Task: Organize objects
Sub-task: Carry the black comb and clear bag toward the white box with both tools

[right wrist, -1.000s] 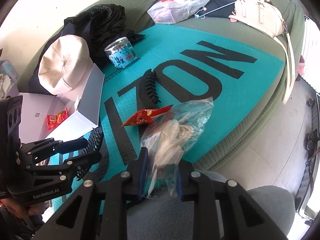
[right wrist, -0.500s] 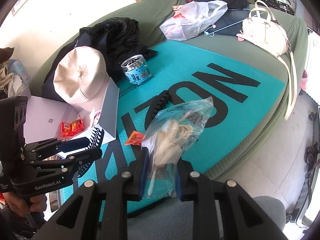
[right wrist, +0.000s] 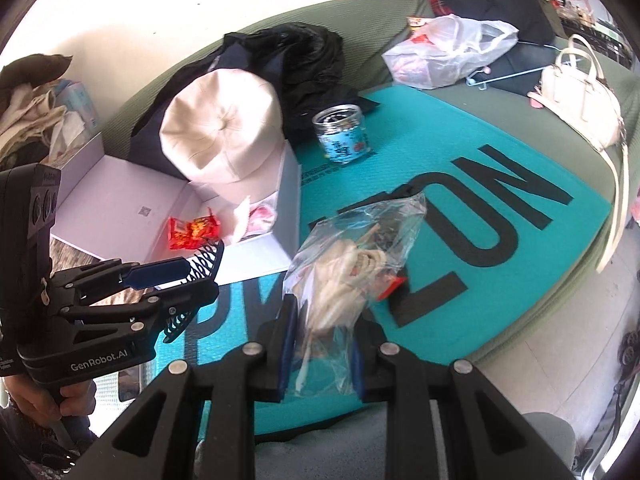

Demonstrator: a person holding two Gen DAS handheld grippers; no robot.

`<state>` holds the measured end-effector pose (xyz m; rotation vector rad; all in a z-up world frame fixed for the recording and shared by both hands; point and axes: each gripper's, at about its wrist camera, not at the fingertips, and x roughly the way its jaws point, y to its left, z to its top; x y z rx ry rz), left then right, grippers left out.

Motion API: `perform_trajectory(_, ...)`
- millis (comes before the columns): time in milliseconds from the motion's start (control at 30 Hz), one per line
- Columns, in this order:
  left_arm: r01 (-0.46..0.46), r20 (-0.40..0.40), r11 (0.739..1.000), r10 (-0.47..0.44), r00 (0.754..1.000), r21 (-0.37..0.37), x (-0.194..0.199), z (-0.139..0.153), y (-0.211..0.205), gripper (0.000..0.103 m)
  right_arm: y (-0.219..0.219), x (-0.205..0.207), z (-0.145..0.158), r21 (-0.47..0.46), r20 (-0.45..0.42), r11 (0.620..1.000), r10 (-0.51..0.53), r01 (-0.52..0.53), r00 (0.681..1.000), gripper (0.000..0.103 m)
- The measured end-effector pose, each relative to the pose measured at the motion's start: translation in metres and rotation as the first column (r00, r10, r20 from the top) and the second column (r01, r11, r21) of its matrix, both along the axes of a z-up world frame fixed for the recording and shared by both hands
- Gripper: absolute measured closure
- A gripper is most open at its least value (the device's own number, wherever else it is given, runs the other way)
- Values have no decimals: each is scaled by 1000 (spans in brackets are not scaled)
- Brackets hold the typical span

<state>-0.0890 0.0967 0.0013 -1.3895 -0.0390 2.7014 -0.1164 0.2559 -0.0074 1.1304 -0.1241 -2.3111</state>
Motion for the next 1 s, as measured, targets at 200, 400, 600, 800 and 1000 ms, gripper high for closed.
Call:
perform_trajectory(200, -52, -19, 999, 52, 998, -10, 30, 8, -24, 60, -26, 20, 6, -2, -15, 998, 62, -62, 998, 81)
perform_trajectory(400, -109, -35, 994, 108, 994, -21, 59, 14, -50, 59, -52, 41, 12, -5, -32, 993, 115, -115, 993, 81)
perform_trajectory(600, -155, -62, 986, 151, 987, -54, 86, 20, -71, 59, -72, 63, 14, -9, -43, 988, 151, -152, 988, 81)
perform_trajectory(800, -189, -75, 979, 183, 980, -75, 110, 22, -90, 59, -91, 82, 17, -5, -55, 983, 182, -182, 982, 81)
perform_trajectory(1000, -197, -76, 978, 193, 978, -61, 118, 18, -105, 59, -108, 91, 17, 15, -55, 977, 213, -212, 976, 81)
